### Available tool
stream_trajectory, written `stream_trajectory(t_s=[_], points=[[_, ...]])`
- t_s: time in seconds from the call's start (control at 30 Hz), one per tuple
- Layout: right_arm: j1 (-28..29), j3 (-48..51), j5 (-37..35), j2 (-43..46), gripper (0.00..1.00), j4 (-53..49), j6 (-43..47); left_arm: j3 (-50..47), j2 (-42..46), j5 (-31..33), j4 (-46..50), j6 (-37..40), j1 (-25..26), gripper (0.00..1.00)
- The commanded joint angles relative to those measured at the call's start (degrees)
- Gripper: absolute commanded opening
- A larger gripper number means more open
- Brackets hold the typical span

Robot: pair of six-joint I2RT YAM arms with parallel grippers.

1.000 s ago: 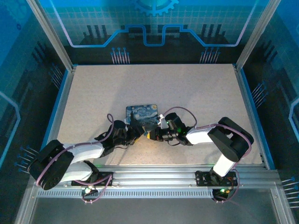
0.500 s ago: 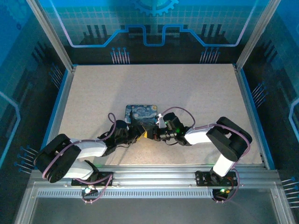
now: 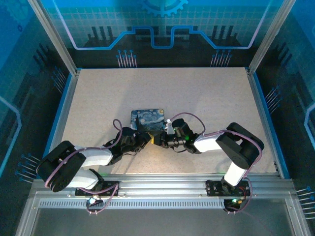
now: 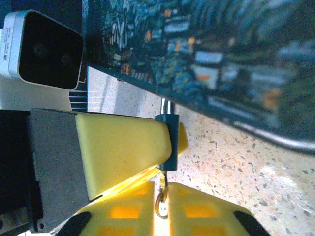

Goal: Unlock a padlock with a key

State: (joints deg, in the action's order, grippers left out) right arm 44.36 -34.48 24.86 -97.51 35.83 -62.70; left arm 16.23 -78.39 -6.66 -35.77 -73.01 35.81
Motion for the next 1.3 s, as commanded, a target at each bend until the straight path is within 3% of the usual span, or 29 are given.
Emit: stream_trajectory(t_s=[0.0,0.37,0.77,0.9,1.07,1.27], points=[[0.79,0.54,-0.38,1.47,0.21,2.32,2.09,-1.10,0.23,-0.42,0.16,-1.51,0.66,0.00],[-0.24,2.60,-6.95,10.81,0.32,-12.51,16.72,-0.84,1.38,-0.40,0.26,-1.41,0.75,0.00],[1.87,-2.16,-17.96,27.52,0.49,-33.90,53.21,-0.76,1.57,-0.29,0.60,-1.14,0.71,0.00],[3.32,-0.98,-20.82,30.64,0.55,-32.95,61.76,-0.76,1.62,-0.29,0.38,-1.23,0.75,0.00],[6.94,3.56,-23.89,30.68,0.55,-25.11,70.66,-0.74,1.91,-0.38,0.35,-1.43,0.75,0.00],[15.11,6.19,-35.06,24.62,0.54,-16.80,81.35,-0.63,2.79,-0.46,0.35,-2.37,0.75,0.00]])
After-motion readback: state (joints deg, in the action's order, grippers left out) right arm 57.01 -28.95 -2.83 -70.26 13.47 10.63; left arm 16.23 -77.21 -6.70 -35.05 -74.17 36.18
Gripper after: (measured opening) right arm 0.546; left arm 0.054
